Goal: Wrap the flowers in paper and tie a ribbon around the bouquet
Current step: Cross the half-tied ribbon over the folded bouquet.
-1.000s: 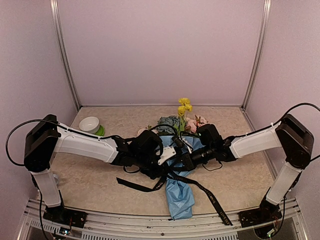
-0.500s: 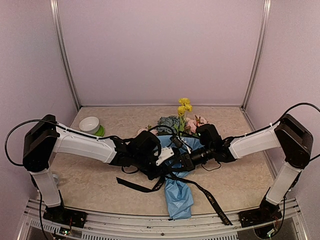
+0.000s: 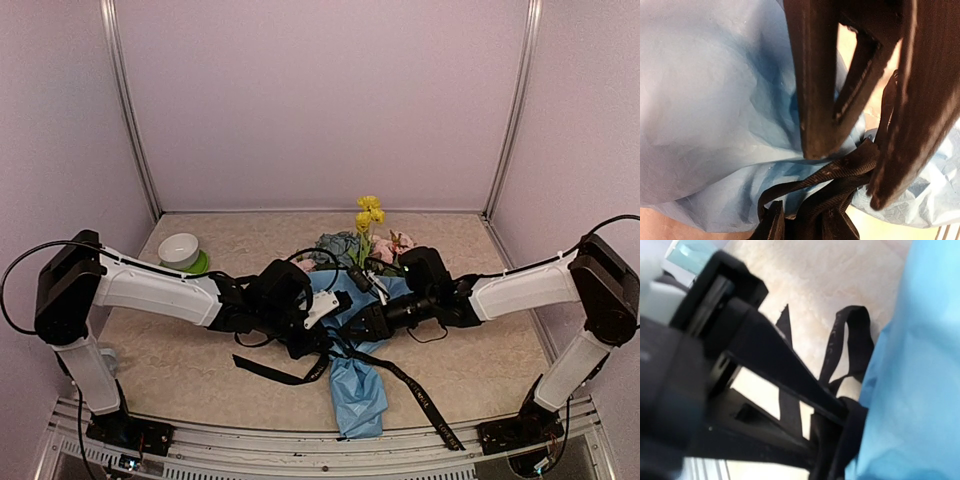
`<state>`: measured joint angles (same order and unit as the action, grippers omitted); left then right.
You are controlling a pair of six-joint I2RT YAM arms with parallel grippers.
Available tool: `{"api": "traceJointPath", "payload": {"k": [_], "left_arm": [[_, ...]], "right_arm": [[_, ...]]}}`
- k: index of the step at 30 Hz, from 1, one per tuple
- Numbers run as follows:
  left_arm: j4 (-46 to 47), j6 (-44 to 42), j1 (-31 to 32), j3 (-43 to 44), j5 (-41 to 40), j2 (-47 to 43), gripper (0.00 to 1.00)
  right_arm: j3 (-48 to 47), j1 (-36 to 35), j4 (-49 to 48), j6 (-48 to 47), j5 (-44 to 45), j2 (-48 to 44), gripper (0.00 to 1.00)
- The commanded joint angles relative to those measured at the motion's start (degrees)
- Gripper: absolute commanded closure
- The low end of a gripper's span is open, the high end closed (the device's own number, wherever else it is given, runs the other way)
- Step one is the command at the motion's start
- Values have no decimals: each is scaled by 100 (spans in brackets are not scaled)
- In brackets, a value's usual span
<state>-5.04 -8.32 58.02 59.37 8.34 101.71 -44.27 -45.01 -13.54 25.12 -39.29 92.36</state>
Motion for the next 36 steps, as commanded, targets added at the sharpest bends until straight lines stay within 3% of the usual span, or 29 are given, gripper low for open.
{"api": "traceJointPath", "payload": {"k": [1, 3, 6, 9, 17, 19, 21, 36], "left_arm": [[178, 131, -45, -25, 113, -85, 73], [183, 153, -45, -4, 111, -81, 73], [168, 149, -45, 41, 159, -57, 73], [151, 156, -45, 63, 185, -16, 73], [147, 206, -54, 19, 242, -15, 73], [156, 214, -75, 34, 298, 2, 75], [144, 237, -88, 54, 358, 27, 76], [145, 323, -107, 66, 339, 64, 76]], "right_arm": [[-3, -166, -84, 72, 225, 142, 70], [-27, -196, -55, 70, 283, 185, 76], [-38, -216, -51, 71, 326, 192, 94], [-47, -215, -18, 71, 337, 176, 99], [-51, -242, 126, 284, 613, 228, 89], [-76, -252, 131, 293, 611, 309, 91], [-94, -258, 86, 329, 536, 361, 100], [354, -262, -955, 853, -78, -269, 100]]}}
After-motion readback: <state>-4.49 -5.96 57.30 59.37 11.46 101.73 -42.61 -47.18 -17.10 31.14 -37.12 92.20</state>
